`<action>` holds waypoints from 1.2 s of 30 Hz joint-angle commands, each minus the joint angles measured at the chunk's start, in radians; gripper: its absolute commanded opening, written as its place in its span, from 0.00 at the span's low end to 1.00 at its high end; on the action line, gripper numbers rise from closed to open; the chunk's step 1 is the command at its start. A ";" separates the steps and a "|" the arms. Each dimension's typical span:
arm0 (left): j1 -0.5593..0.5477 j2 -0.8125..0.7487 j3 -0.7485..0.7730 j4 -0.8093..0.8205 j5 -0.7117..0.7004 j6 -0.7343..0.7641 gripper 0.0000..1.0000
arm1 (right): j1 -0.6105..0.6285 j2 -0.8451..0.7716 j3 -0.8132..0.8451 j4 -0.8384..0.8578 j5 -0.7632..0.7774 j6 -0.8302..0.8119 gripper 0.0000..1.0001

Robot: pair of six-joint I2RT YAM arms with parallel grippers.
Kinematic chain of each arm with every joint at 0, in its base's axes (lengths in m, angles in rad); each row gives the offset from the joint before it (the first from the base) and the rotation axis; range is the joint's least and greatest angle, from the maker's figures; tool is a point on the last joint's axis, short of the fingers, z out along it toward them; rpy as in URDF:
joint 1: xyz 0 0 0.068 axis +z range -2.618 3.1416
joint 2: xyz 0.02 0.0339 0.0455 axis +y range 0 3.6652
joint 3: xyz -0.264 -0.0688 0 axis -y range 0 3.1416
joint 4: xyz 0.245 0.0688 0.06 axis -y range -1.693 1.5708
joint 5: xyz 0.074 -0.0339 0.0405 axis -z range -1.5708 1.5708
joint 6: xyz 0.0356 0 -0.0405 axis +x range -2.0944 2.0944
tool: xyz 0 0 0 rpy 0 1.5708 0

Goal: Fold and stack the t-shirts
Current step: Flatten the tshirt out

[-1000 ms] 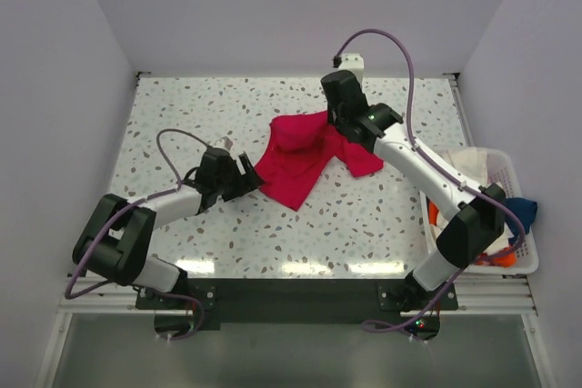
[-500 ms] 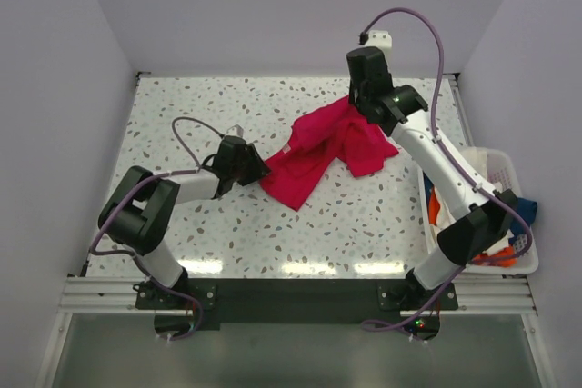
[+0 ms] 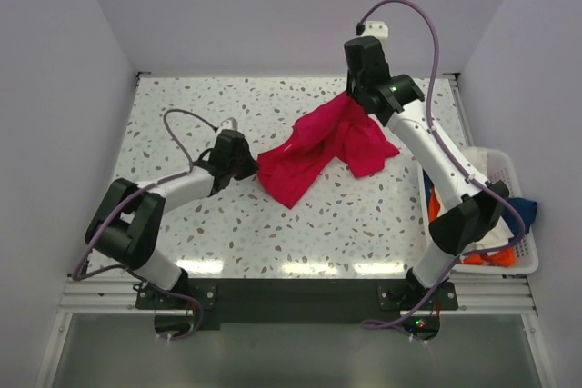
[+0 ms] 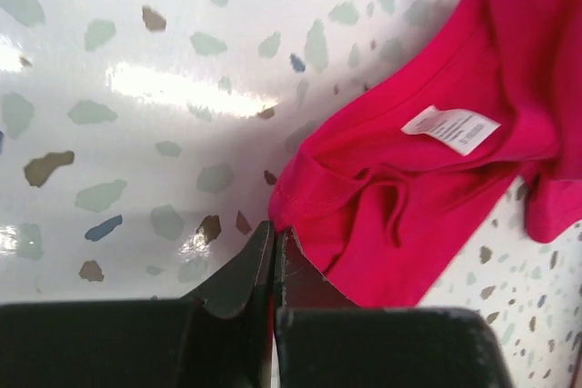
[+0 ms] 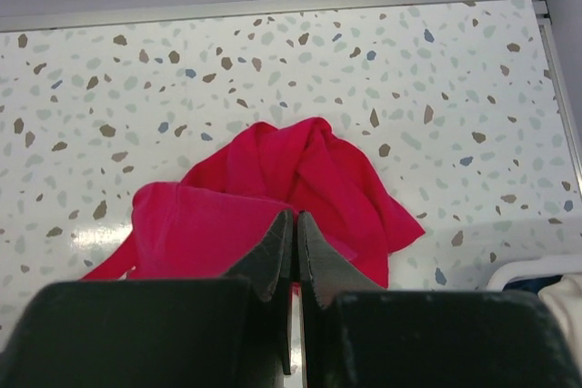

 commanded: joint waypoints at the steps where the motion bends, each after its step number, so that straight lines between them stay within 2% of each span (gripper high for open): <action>1: 0.033 -0.120 0.087 -0.068 -0.089 0.047 0.00 | -0.007 0.008 0.094 -0.013 -0.004 -0.037 0.00; 5: 0.127 -0.191 0.156 -0.169 -0.104 0.086 0.00 | -0.007 0.016 0.154 -0.017 -0.024 -0.052 0.00; 8: 0.179 -0.223 0.257 -0.233 -0.152 0.141 0.00 | -0.007 0.003 0.207 -0.011 -0.062 -0.063 0.00; 11: 0.224 -0.234 0.421 -0.285 -0.187 0.195 0.00 | -0.005 -0.013 0.256 0.004 -0.123 -0.066 0.00; 15: 0.248 -0.243 0.539 -0.290 -0.196 0.247 0.00 | -0.004 -0.061 0.281 0.036 -0.206 -0.065 0.00; 21: 0.253 -0.265 0.683 -0.282 -0.170 0.313 0.00 | -0.004 -0.095 0.309 0.069 -0.148 -0.097 0.00; 24: 0.253 -0.291 0.729 -0.258 -0.097 0.343 0.00 | -0.004 -0.102 0.350 0.078 -0.076 -0.120 0.00; 31: 0.247 -0.334 0.720 -0.236 0.229 0.307 0.00 | -0.011 -0.089 0.424 0.136 0.171 -0.219 0.00; 36: 0.176 -0.323 0.783 -0.246 0.287 0.345 0.00 | -0.025 -0.073 0.514 0.187 0.198 -0.252 0.00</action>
